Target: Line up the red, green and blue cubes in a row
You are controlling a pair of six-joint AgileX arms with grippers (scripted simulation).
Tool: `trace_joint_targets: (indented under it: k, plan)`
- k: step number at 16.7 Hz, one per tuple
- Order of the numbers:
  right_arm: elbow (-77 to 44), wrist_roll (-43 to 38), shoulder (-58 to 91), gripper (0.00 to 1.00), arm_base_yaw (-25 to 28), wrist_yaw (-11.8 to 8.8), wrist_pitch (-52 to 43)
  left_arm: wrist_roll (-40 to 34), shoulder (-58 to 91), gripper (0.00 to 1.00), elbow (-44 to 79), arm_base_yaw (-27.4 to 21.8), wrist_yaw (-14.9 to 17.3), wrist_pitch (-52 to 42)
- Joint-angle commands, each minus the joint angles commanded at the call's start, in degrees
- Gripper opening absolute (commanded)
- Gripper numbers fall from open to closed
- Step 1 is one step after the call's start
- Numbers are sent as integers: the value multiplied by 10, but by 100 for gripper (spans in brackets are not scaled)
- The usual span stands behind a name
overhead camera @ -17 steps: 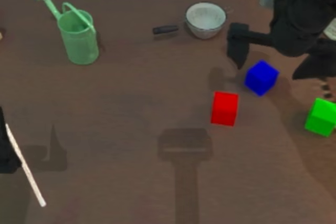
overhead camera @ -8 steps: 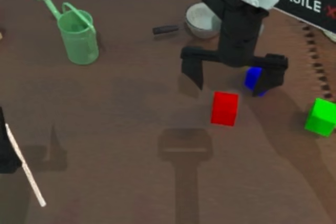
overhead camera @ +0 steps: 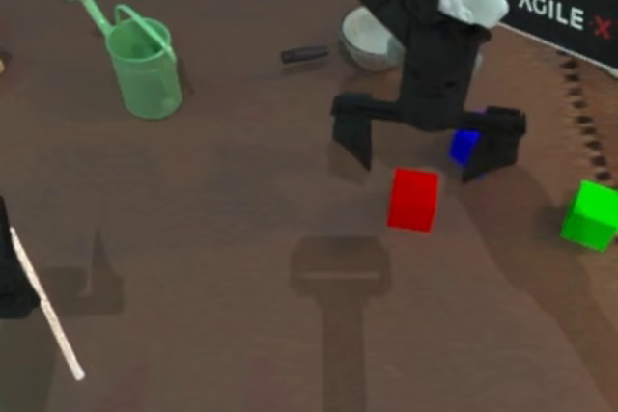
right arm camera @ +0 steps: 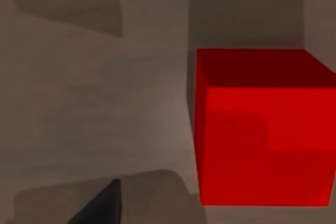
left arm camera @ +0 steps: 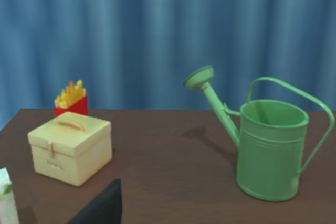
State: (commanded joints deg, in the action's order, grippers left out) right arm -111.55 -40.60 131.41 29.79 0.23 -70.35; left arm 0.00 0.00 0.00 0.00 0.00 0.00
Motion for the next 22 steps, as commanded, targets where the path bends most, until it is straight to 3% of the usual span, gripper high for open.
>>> trace_joint_targets:
  k: [6, 11, 22]
  plan:
    - [91, -2, 37, 100, 2, 0, 134, 0, 0, 100, 0, 0, 0, 0]
    - [105, -3, 43, 100, 3, 0, 150, 0, 0, 100, 0, 0, 0, 0]
    - [105, -3, 43, 17, 3, 0, 150, 0, 0, 100, 0, 0, 0, 0]
